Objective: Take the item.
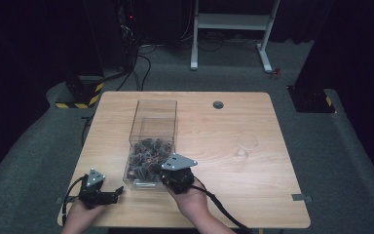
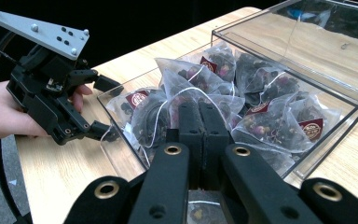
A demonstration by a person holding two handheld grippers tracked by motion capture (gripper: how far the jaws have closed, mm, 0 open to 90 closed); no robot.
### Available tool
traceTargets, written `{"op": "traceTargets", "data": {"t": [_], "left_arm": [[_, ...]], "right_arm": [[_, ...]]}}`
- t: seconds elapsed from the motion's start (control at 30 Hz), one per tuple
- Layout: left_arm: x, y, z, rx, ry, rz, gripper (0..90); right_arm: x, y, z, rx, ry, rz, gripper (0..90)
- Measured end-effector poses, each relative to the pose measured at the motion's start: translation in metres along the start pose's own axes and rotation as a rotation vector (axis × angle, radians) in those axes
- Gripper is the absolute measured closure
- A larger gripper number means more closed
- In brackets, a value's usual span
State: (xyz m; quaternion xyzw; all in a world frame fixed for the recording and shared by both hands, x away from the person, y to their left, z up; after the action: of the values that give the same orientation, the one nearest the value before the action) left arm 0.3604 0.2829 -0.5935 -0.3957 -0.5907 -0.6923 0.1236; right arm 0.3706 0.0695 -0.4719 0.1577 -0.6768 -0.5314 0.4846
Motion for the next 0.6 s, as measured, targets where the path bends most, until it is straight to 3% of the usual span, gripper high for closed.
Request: {"op": "traceTargets", "data": {"t": [0.27,0.6], "left_arm": [[0.001,0.0,0.0,0.002,0.0,-0.002,6.2],[0.0,0.001,0.0,-0.002,0.0,-0.002,6.2]], "right_arm": [[0.0,0.004,-0.001,-0.006,0.005,-0.006,90.0],[0.01,0.009,-0.015,-0.026,-0.018,-0.033,90.0]]}}
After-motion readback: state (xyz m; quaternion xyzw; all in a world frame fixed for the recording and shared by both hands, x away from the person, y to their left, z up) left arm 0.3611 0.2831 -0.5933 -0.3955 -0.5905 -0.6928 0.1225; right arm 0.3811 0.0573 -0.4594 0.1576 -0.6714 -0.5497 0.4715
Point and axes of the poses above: each handheld gripper's, and its own axes: x roughly backward along the jaws, y roughly out of its top, z roughly to its left, the point moved 9 cm from there along -x, roughly forward along the jaws, and after that the axes turned 1 degree about x, right-handed, at the moved point
